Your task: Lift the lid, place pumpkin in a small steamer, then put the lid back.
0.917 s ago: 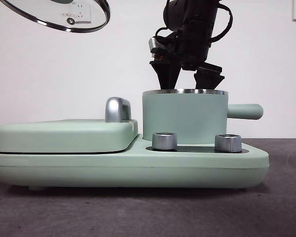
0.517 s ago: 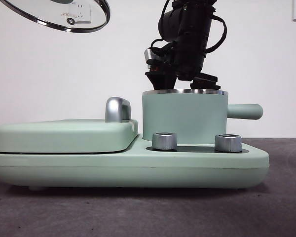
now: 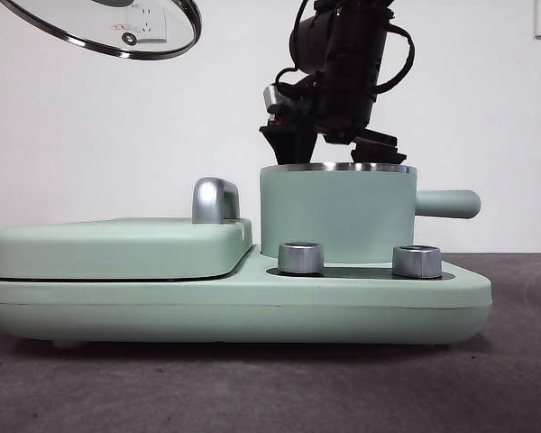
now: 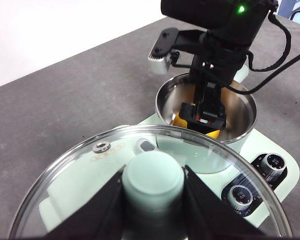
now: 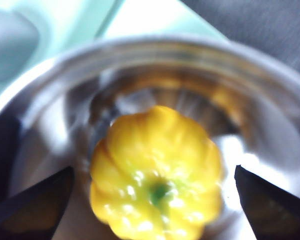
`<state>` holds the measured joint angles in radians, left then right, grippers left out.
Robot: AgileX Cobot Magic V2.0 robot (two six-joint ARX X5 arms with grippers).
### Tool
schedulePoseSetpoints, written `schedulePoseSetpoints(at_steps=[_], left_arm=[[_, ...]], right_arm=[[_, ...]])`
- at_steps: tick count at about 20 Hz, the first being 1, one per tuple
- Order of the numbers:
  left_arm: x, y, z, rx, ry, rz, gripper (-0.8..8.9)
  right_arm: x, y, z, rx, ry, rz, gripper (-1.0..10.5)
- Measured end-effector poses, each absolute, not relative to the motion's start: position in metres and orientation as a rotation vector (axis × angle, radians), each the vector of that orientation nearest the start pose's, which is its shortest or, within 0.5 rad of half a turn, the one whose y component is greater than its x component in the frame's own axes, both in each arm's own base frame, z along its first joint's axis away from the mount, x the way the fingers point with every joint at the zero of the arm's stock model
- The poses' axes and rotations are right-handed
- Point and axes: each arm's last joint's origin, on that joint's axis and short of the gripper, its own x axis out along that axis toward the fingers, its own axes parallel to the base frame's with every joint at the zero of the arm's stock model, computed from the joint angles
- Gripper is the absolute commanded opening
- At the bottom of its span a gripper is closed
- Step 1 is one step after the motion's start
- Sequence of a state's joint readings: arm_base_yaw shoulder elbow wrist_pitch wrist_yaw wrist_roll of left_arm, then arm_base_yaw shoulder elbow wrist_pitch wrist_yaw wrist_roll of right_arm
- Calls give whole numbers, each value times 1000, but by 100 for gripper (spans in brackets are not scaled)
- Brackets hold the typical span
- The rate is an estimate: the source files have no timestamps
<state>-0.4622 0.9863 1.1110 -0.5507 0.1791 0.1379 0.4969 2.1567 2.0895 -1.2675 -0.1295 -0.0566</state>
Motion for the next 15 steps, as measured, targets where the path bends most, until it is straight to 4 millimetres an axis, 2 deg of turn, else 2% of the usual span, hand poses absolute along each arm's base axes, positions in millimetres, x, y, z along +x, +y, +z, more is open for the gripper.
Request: schedulePoseSetpoints(at_steps=[4,6,11,15], left_arm=[[175,-93,374,192,385,-660,10],[175,-93,374,192,385,-660,10],[174,-93,373,193,392,-661,10],[174,-93,373,193,392,-661,10]], right_arm=[[381,211,290,-289,1284,570,499],[373,207,310,-282,1242,573,376],[345,191,370,-248,1063,595,361],[335,186,385,-239,1013,599,360]])
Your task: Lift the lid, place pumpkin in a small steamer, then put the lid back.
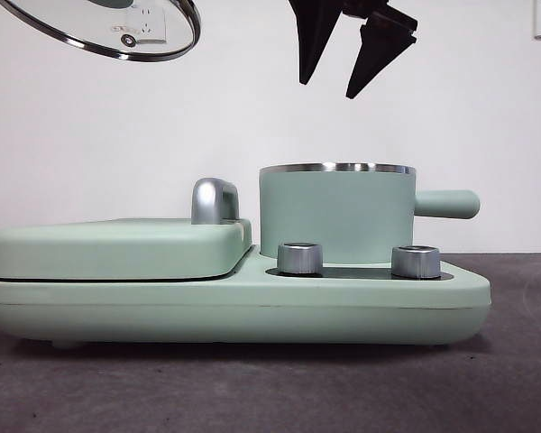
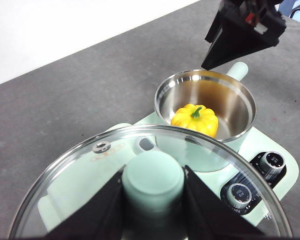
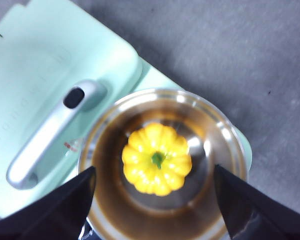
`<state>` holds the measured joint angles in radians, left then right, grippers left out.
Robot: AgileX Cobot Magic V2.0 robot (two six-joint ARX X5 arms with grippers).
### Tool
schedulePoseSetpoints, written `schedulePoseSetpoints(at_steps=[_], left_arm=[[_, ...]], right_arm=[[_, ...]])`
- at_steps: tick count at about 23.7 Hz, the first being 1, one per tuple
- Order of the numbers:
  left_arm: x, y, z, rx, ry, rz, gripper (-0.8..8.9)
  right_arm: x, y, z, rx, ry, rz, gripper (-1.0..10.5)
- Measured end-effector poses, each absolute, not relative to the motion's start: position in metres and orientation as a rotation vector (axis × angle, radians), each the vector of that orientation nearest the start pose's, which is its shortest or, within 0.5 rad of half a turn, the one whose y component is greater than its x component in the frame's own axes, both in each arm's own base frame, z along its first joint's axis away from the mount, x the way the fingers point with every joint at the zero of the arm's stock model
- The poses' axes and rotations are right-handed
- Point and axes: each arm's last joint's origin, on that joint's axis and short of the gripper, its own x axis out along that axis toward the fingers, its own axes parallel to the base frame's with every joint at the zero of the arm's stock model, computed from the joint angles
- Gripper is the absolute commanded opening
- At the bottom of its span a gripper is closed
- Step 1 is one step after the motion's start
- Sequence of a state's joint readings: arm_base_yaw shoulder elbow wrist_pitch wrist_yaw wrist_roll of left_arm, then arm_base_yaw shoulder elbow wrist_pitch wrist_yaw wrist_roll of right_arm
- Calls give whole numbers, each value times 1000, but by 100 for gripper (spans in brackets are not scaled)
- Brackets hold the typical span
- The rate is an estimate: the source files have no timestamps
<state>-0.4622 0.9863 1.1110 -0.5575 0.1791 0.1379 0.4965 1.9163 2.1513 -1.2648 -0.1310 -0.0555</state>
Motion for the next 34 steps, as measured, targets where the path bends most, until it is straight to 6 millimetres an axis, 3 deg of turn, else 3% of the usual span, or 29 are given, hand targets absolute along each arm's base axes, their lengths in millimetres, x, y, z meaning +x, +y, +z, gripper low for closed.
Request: schedulePoseSetpoints(at_steps=[6,14,20,27,34], left_arm=[[174,-93,373,193,392,-661,10],[175,-96,372,189,396,-700,10],[190,-116,362,193,412,-774,10],[209,-149,352,180,365,-845,10],[234,-188,334,174,287,-905,10]], right_arm=[[299,166,387,-217,887,609,361],[217,122,350,-144,735,601,361],[154,88,332,-97,654,596,361],[111,64,334,-44,551,590,361],[91,53,335,-44,546,567,361]])
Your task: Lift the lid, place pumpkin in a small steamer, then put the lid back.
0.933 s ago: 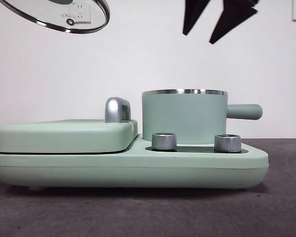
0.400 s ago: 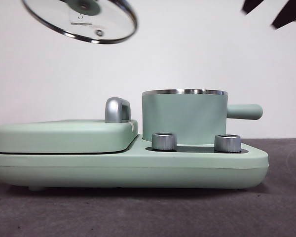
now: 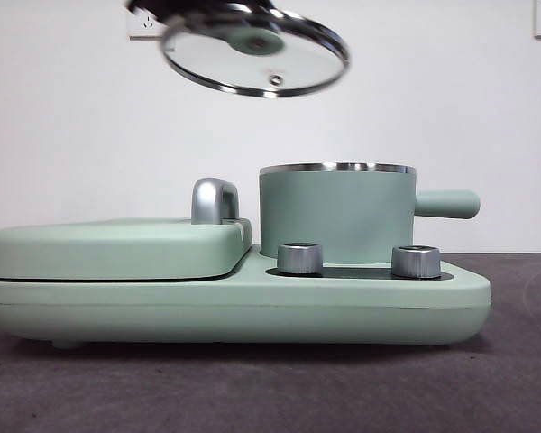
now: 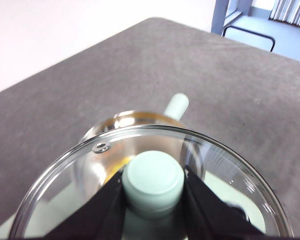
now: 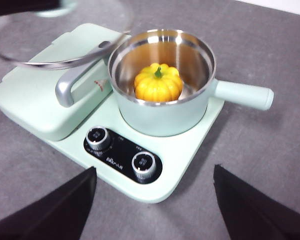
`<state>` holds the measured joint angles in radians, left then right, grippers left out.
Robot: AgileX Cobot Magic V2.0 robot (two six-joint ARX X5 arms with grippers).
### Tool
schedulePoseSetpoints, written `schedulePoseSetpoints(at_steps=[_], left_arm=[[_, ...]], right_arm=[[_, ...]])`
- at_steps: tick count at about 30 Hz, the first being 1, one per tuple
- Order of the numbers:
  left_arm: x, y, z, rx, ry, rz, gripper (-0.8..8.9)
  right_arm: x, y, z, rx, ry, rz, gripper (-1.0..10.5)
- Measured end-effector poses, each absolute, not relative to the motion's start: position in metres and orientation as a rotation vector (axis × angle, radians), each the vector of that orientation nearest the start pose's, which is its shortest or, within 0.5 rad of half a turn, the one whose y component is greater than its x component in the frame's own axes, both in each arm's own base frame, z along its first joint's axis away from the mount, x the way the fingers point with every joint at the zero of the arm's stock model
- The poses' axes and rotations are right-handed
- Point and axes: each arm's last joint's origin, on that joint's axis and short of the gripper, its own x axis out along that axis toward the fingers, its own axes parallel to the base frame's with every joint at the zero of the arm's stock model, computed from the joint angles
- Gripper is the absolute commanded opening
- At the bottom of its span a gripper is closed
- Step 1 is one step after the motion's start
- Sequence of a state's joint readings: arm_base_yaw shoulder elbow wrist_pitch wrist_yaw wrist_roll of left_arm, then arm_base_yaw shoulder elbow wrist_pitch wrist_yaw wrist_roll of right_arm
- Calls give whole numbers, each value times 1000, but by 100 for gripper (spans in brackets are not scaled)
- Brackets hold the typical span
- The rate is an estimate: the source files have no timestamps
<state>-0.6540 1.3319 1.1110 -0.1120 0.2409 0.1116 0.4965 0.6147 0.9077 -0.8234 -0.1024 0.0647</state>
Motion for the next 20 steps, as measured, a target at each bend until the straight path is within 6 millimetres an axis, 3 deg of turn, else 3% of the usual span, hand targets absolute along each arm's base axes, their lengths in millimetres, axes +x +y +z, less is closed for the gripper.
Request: schedulePoseSetpoints(at_steps=[9,20], left_arm=[[268,-229,296,167,210,-906,10],[292,-254,261,173,223,-912,10]], right_arm=[[85,50,331,-52,601,561,361],[84,49,328,-57,630,559,361]])
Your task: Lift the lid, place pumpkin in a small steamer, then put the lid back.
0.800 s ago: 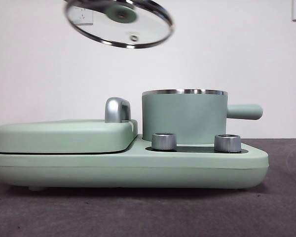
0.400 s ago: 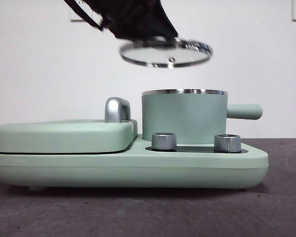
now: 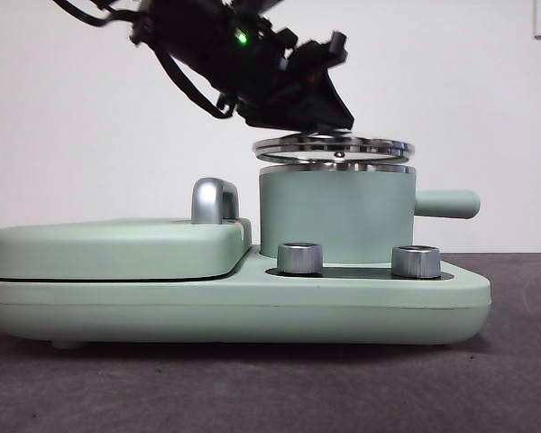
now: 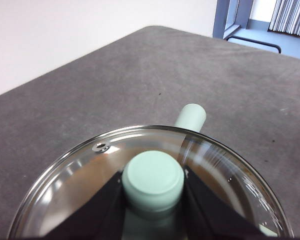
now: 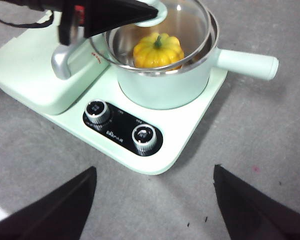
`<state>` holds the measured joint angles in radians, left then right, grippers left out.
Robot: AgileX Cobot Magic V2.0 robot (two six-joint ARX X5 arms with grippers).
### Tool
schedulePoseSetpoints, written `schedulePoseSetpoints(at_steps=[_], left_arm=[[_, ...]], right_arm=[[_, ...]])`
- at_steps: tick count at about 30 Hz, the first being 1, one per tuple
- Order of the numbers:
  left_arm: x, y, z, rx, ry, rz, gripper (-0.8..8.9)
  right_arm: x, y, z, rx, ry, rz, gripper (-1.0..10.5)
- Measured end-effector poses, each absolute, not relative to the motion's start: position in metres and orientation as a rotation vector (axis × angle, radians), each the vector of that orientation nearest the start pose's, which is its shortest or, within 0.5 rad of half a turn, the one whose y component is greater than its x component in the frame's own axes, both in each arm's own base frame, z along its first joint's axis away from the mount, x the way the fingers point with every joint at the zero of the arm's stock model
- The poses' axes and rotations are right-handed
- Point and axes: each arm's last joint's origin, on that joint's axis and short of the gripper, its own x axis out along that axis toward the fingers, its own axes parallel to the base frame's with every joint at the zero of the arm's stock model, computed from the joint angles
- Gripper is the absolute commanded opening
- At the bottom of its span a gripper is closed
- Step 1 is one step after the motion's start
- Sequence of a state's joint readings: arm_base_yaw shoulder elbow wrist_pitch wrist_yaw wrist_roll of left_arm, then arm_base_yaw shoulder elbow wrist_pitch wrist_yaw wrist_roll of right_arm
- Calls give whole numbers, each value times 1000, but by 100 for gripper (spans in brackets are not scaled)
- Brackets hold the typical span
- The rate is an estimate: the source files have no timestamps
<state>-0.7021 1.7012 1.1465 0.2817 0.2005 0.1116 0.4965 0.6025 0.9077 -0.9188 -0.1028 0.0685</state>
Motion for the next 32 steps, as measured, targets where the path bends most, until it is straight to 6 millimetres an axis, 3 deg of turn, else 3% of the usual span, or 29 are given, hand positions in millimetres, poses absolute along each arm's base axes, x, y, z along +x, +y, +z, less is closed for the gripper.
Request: schedulePoseSetpoints(at_steps=[8,32], left_arm=[[302,-263,257,175,227,-911,10],[304,-263,254,157,264,-884,10]], right_arm=[[84,49,328,-59,638,558,361],[84,49,328,-59,638,557,361]])
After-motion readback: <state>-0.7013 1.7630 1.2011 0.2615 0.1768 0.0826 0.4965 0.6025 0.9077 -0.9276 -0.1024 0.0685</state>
